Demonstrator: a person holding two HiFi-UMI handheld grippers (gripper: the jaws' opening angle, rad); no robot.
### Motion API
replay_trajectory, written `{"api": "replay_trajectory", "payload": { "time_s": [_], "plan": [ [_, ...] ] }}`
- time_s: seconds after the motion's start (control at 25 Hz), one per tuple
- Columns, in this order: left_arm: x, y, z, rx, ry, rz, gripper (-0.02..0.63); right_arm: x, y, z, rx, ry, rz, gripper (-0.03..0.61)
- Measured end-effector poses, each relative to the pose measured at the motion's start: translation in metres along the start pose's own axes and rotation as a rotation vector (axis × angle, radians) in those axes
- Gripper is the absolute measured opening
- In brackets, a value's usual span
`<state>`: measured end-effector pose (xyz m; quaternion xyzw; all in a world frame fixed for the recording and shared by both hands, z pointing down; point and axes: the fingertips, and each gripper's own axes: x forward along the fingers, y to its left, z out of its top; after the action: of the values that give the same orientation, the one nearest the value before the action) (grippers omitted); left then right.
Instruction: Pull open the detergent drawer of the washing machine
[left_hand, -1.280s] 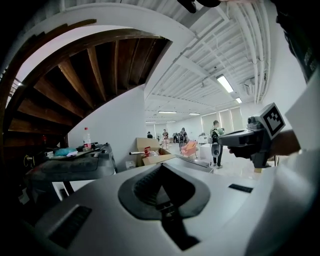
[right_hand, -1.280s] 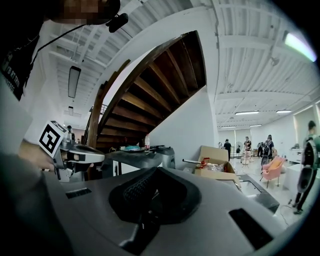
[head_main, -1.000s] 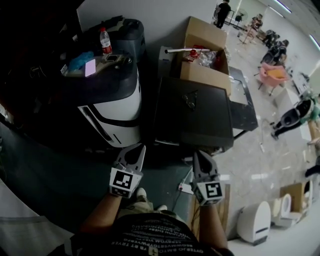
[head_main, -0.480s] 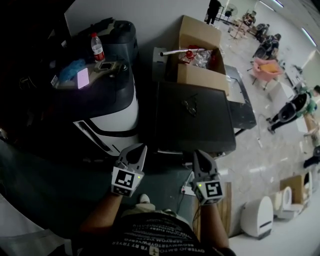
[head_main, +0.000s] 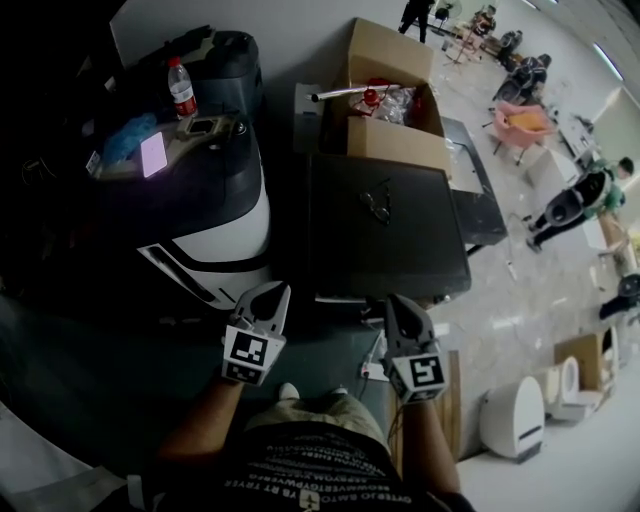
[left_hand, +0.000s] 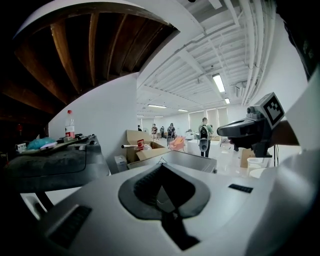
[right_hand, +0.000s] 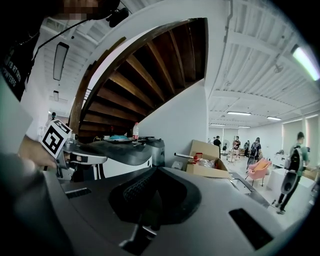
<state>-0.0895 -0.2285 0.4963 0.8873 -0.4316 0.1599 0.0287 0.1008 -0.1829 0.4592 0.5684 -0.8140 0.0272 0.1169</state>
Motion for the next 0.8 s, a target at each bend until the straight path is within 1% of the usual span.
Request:
{"api": "replay_trajectory", "payload": {
  "time_s": [0.12, 0.2, 0.36, 0.48, 0.64, 0.8],
  "plan": [
    [0.006, -0.005, -0.017, 0.008, 0.033, -0.013, 0.003, 0.000, -0.005, -0.016, -0.001, 0.023, -0.015, -0.009],
    [0.011, -0.011, -0.029, -0.003, 0.060, -0.021, 0.003, -0.001, -0.009, -0.027, 0.008, 0.041, -0.015, -0.009],
    [0.022, -0.022, -0.049, 0.007, 0.106, -0.044, 0.003, 0.000, -0.017, -0.049, 0.017, 0.117, -0.007, -0.009],
    [0.032, -0.024, -0.062, 0.002, 0.144, -0.043, 0.003, 0.006, -0.028, -0.069, 0.019, 0.147, -0.009, -0.009],
    [0.049, -0.024, -0.067, -0.013, 0.164, -0.032, 0.004, 0.020, -0.040, -0.088, 0.038, 0.173, 0.012, -0.009],
    [0.064, -0.027, -0.076, -0.018, 0.195, -0.052, 0.005, 0.034, -0.041, -0.108, 0.040, 0.206, 0.055, -0.009]
  ]
}}
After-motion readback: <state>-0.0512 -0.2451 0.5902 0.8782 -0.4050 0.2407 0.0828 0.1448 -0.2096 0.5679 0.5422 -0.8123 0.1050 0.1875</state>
